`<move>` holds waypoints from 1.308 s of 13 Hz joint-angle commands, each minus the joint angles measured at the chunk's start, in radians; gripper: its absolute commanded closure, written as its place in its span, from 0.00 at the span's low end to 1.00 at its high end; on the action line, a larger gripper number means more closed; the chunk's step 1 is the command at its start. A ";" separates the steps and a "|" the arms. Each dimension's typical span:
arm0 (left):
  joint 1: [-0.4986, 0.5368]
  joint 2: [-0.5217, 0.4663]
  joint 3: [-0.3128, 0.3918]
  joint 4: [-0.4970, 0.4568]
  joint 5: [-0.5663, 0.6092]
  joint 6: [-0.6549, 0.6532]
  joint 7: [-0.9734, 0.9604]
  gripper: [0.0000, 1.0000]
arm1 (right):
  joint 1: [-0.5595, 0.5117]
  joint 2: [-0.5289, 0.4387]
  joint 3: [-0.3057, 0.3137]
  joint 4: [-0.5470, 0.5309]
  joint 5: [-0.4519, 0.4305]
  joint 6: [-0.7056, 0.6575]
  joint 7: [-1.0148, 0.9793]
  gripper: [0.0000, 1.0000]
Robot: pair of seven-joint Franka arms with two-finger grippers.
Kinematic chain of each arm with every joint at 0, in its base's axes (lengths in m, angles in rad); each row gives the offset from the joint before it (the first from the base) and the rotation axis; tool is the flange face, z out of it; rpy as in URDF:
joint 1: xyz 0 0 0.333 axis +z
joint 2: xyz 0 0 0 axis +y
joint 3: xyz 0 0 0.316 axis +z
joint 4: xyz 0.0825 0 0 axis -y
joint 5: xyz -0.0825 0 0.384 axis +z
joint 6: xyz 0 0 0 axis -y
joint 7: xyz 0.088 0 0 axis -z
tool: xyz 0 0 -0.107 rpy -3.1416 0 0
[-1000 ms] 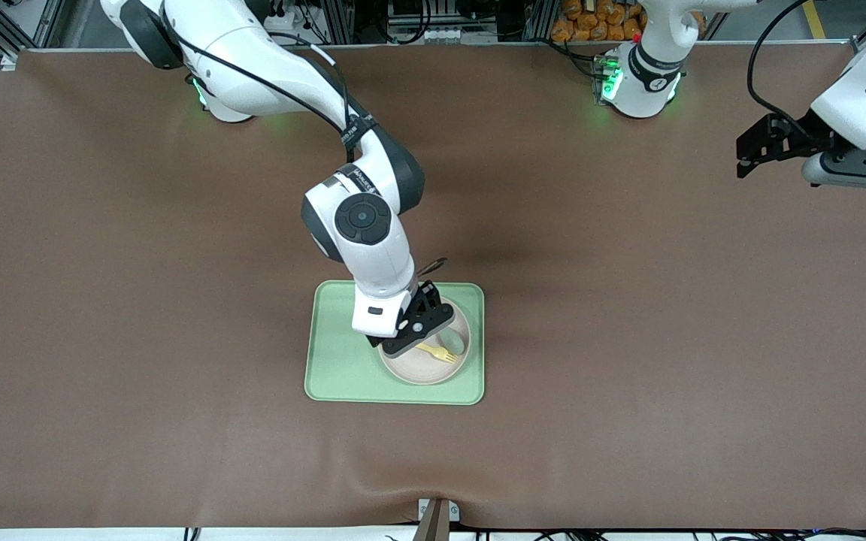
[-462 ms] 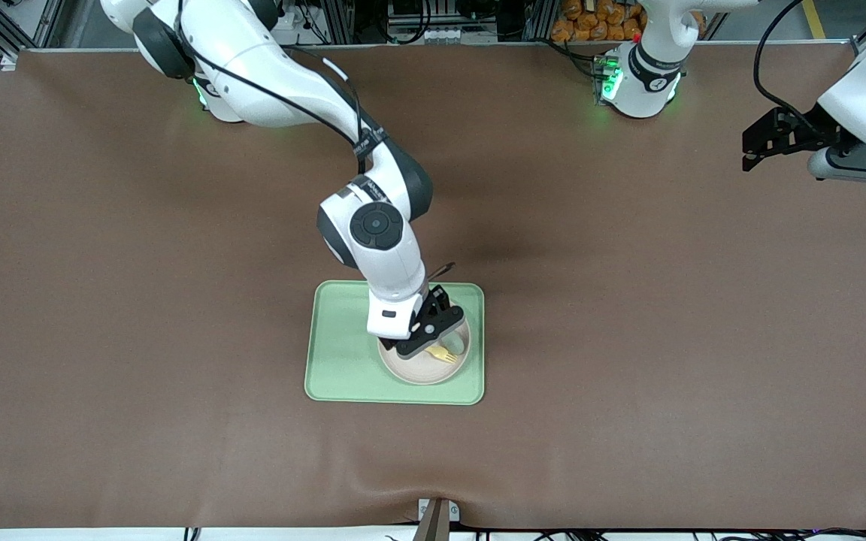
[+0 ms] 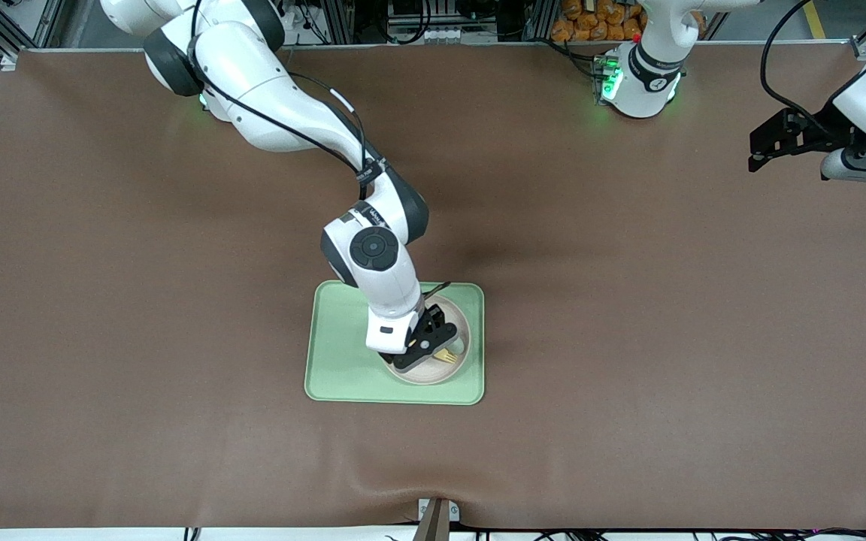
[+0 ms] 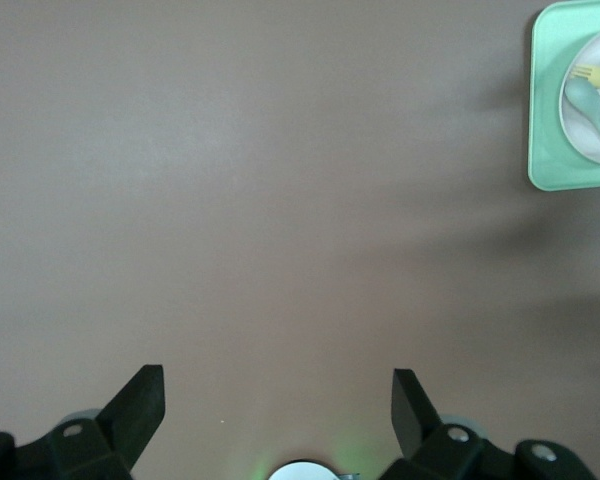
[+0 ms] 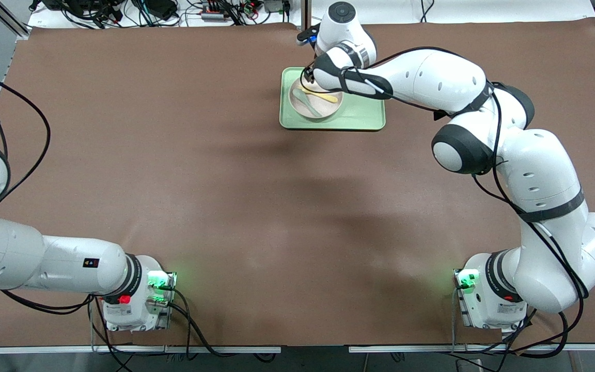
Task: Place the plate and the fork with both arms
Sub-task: 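Lower the right gripper onto the yellow fork on the plate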
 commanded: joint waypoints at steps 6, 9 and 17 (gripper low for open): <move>0.080 -0.007 -0.035 -0.011 0.030 -0.002 -0.089 0.00 | 0.002 0.020 0.013 -0.001 -0.016 -0.019 -0.032 0.40; 0.095 0.000 -0.037 -0.011 0.022 0.004 -0.089 0.00 | 0.007 0.025 0.013 -0.003 -0.022 -0.018 -0.033 0.41; 0.095 0.010 -0.040 -0.011 0.024 0.017 -0.089 0.00 | 0.002 0.053 0.013 -0.003 -0.020 -0.006 -0.065 0.37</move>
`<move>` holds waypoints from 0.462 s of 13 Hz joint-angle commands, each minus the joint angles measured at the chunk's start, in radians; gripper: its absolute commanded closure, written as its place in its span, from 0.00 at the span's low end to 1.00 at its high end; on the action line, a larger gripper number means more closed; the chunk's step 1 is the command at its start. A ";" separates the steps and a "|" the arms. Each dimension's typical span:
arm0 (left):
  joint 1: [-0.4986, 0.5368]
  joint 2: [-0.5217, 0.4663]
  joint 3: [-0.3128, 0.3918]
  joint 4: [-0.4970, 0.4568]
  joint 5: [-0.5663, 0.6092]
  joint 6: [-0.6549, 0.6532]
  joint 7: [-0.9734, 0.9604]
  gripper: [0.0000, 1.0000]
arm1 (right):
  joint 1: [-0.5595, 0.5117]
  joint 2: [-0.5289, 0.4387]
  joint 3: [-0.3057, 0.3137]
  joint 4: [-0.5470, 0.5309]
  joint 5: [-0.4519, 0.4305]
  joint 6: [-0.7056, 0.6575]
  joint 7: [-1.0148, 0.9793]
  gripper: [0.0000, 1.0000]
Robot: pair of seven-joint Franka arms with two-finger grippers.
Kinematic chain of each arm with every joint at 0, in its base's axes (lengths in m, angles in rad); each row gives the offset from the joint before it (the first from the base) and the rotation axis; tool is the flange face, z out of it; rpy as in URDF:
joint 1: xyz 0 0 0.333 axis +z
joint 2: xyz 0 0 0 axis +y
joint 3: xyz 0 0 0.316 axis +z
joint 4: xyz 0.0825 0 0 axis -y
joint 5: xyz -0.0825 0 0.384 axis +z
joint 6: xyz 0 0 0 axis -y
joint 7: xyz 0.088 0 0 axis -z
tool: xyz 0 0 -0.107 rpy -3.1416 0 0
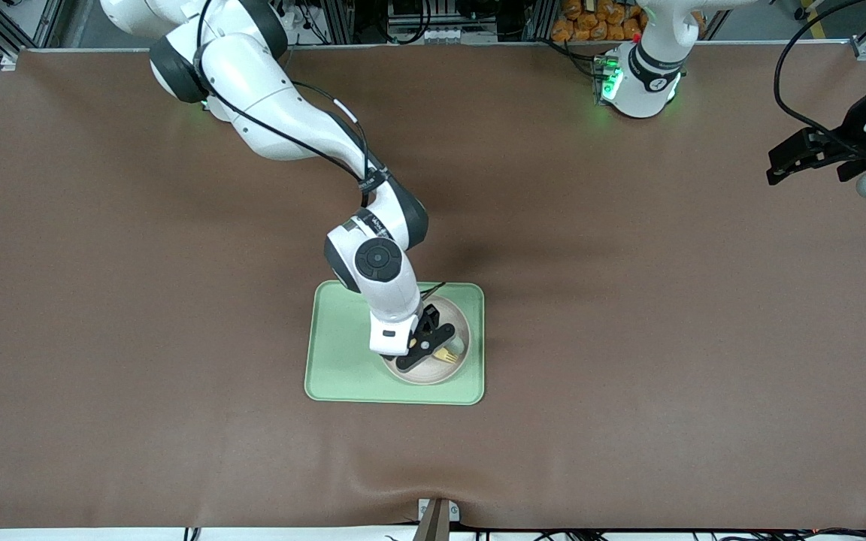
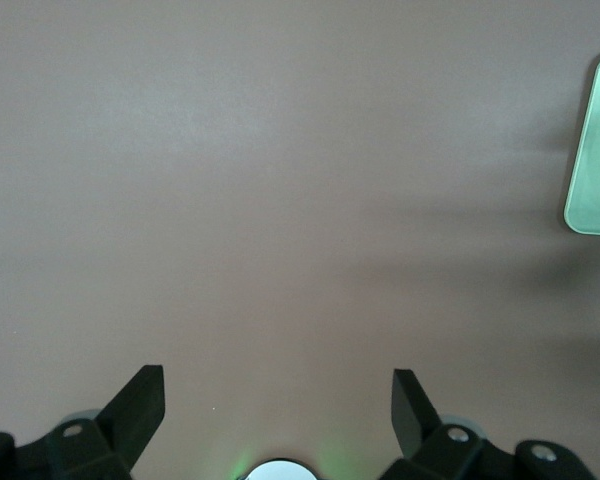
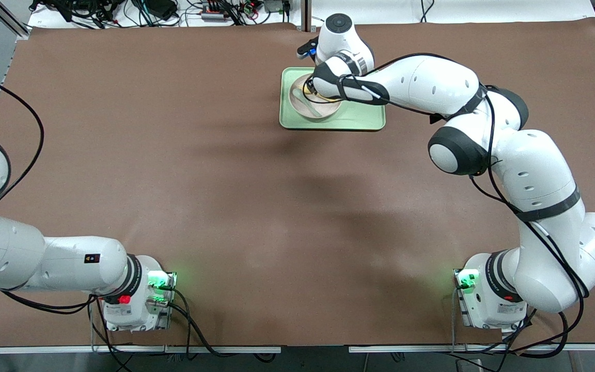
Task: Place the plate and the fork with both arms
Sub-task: 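Lower the right gripper onto the yellow fork on the plate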
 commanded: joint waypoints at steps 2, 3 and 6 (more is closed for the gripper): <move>0.003 -0.005 -0.002 -0.005 0.002 0.011 -0.002 0.00 | -0.009 0.018 0.009 0.007 -0.020 0.016 -0.023 0.38; 0.003 -0.005 0.001 -0.005 0.003 0.010 -0.002 0.00 | -0.007 0.021 0.009 0.009 -0.020 0.018 -0.024 0.39; 0.003 -0.005 0.001 -0.005 0.003 0.011 -0.002 0.00 | -0.001 0.021 0.009 0.007 -0.020 0.018 -0.023 0.39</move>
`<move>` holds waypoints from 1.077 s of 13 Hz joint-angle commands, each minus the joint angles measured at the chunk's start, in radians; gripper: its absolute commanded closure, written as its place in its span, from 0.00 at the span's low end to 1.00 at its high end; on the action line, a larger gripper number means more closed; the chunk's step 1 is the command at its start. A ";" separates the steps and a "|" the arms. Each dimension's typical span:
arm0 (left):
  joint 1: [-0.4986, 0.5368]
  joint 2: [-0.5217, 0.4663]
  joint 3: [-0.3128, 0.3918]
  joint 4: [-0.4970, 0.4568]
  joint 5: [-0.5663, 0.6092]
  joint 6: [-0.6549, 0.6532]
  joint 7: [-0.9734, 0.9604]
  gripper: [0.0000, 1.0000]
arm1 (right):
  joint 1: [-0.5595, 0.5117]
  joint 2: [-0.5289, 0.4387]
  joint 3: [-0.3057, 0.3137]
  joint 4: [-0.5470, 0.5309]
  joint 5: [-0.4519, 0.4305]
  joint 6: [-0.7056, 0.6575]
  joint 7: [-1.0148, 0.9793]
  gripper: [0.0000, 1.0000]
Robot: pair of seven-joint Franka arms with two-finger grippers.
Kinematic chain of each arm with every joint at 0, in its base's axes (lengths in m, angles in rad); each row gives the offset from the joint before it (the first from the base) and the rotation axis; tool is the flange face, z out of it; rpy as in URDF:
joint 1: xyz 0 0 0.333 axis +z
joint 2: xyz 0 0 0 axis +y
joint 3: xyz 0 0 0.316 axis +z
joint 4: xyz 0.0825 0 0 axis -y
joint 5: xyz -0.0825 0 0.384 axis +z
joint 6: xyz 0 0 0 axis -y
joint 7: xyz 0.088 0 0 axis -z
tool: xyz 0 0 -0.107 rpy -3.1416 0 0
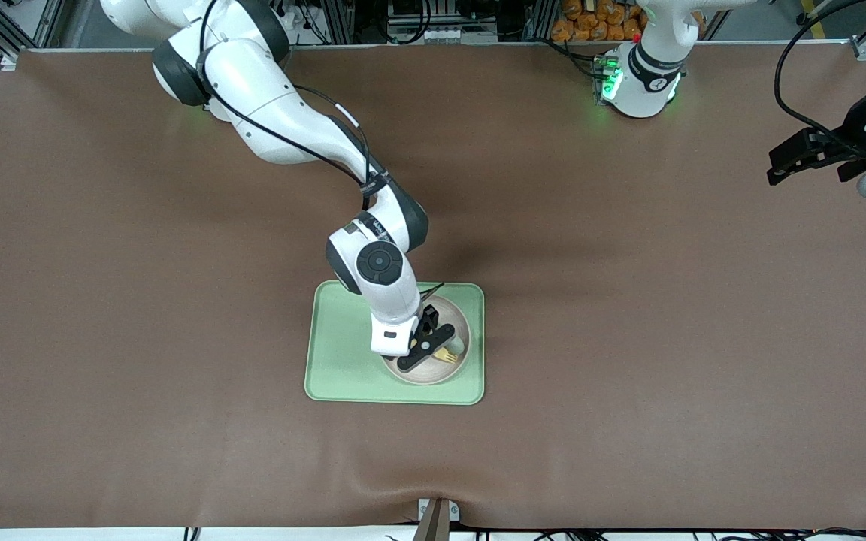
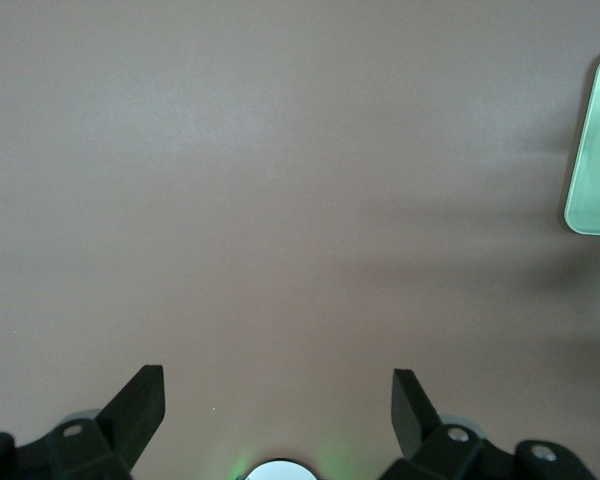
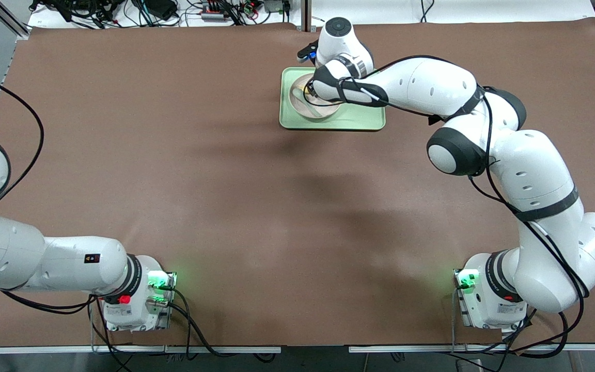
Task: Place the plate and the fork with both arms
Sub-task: 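Lower the right gripper onto the yellow fork on the plate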
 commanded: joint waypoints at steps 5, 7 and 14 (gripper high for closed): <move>0.003 -0.001 -0.003 -0.005 0.003 0.011 -0.002 0.00 | 0.004 0.005 0.008 0.009 -0.020 0.009 -0.009 0.41; 0.003 -0.001 -0.003 -0.005 0.003 0.011 -0.002 0.00 | 0.003 0.007 0.008 0.009 -0.020 0.009 -0.010 0.41; 0.003 -0.001 0.000 -0.005 0.003 0.011 -0.002 0.00 | -0.008 0.020 0.008 0.009 -0.020 0.032 -0.012 0.37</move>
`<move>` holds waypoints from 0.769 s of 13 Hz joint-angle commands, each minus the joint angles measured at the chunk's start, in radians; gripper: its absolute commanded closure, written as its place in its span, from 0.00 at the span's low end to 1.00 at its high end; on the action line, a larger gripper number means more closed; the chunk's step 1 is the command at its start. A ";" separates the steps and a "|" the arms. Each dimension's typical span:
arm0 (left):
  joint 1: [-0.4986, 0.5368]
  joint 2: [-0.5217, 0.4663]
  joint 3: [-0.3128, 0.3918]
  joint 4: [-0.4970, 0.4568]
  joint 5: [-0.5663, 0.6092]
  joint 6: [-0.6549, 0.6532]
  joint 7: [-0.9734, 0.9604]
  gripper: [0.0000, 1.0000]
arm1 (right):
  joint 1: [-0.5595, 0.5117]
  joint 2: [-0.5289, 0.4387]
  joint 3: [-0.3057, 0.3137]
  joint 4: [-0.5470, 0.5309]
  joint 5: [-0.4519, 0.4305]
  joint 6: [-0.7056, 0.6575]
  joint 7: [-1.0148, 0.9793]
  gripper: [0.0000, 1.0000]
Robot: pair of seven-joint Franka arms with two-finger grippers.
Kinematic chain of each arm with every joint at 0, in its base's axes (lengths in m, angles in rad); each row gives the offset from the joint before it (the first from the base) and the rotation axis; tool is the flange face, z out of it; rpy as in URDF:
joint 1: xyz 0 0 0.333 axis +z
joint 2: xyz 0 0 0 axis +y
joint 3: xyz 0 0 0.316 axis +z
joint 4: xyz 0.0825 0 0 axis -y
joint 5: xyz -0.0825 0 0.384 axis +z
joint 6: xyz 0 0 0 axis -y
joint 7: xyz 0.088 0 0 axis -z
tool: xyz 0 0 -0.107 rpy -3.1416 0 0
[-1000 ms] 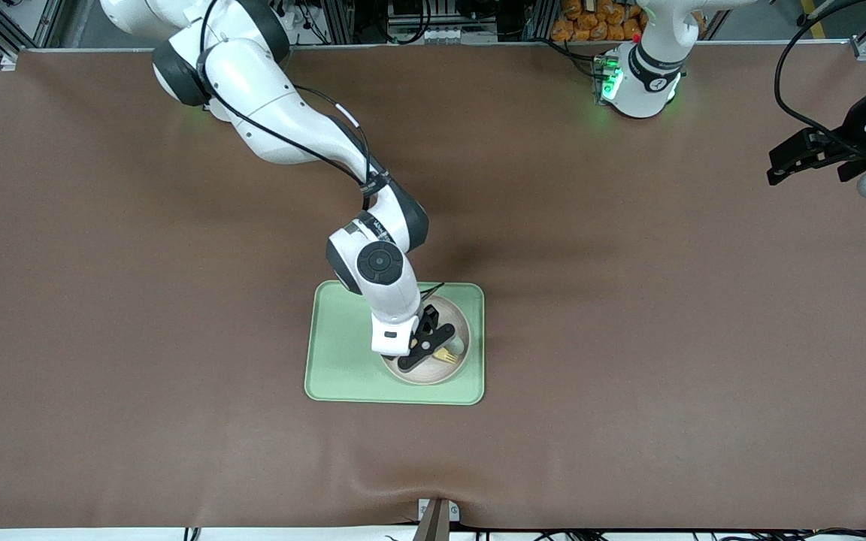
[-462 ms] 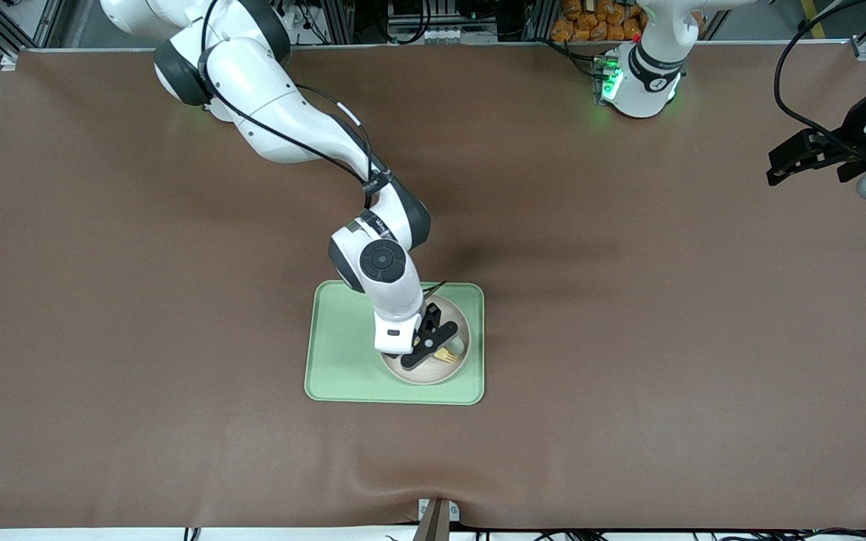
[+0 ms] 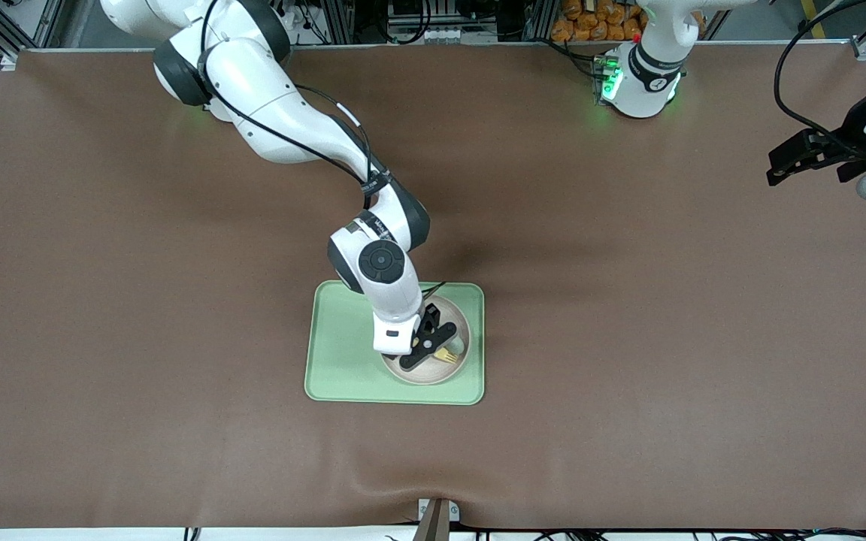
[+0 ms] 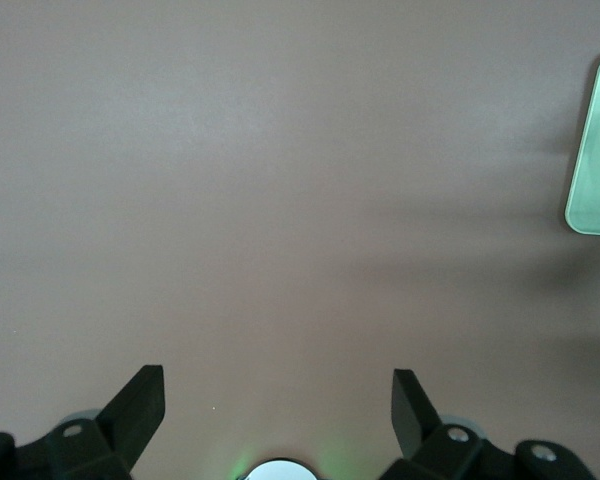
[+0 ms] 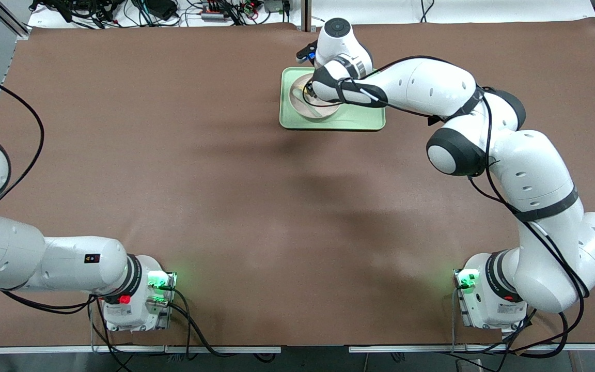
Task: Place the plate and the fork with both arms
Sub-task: 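Close the right gripper on the fork handle and lift it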
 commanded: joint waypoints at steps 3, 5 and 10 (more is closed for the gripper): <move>0.003 -0.003 -0.003 -0.004 0.003 0.011 -0.002 0.00 | -0.014 0.027 0.008 0.009 -0.020 0.049 -0.009 0.38; 0.003 -0.003 -0.003 -0.004 0.003 0.013 -0.002 0.00 | -0.013 0.038 0.008 0.007 -0.020 0.050 -0.008 0.38; 0.003 -0.001 0.000 -0.004 0.003 0.013 -0.002 0.00 | -0.006 0.038 0.008 0.007 -0.017 0.052 0.004 0.92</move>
